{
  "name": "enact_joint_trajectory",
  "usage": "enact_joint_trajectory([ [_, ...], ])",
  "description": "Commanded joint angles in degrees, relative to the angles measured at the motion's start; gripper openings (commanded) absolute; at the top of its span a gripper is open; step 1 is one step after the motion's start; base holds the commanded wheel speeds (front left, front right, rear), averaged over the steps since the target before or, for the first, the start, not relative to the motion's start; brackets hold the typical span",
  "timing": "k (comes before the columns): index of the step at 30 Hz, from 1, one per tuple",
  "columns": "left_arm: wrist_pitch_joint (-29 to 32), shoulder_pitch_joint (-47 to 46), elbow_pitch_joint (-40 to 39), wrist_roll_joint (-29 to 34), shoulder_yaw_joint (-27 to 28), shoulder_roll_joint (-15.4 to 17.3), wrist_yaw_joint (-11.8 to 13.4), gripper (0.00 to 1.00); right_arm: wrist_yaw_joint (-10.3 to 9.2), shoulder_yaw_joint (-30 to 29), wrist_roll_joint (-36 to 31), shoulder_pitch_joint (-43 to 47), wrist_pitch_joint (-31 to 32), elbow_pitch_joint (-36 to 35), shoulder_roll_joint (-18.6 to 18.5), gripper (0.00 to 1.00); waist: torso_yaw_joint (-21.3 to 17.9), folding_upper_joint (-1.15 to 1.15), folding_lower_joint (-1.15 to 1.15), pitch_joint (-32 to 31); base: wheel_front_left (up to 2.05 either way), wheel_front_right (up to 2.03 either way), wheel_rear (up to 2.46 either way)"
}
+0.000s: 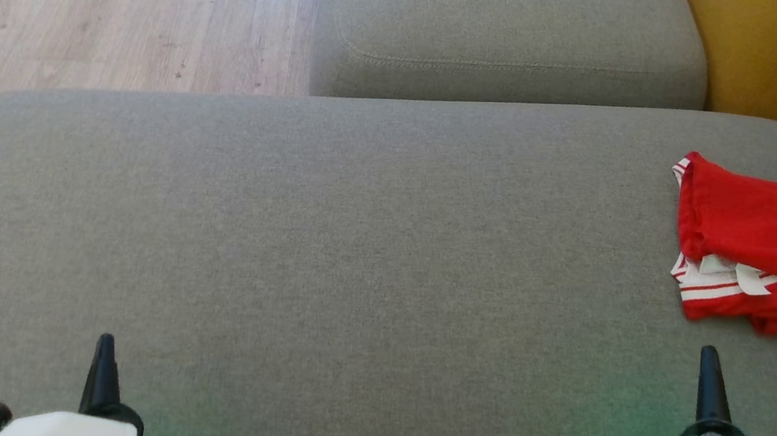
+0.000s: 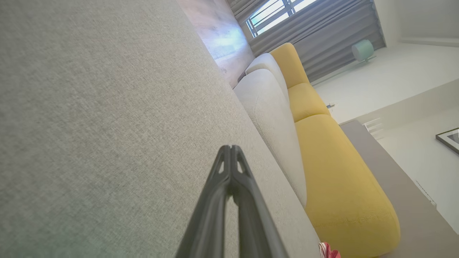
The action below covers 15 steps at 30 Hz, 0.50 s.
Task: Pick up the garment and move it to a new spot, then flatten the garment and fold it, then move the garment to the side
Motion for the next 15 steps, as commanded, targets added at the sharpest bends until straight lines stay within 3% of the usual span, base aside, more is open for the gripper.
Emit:
enact_joint_trajectory([
  [1,0.4,-3.5,-1.1,-1.7,2.0,0.8,-0.7,0.0,-0.04,0.1,1.8,-3.3,0.5,-1.7,-0.4,0.0,0.0,0.0,0.0,0.1,0.0,0.0,0.0],
  [15,2.7,-6.3,0.2,-10.8,4.0,0.7,-2.1,0.0,-0.04,-1.4,10.4,-5.1,2.9,-1.7,0.0,0.0,0.2,0.0,0.0,0.8,0.0,0.0,0.0],
])
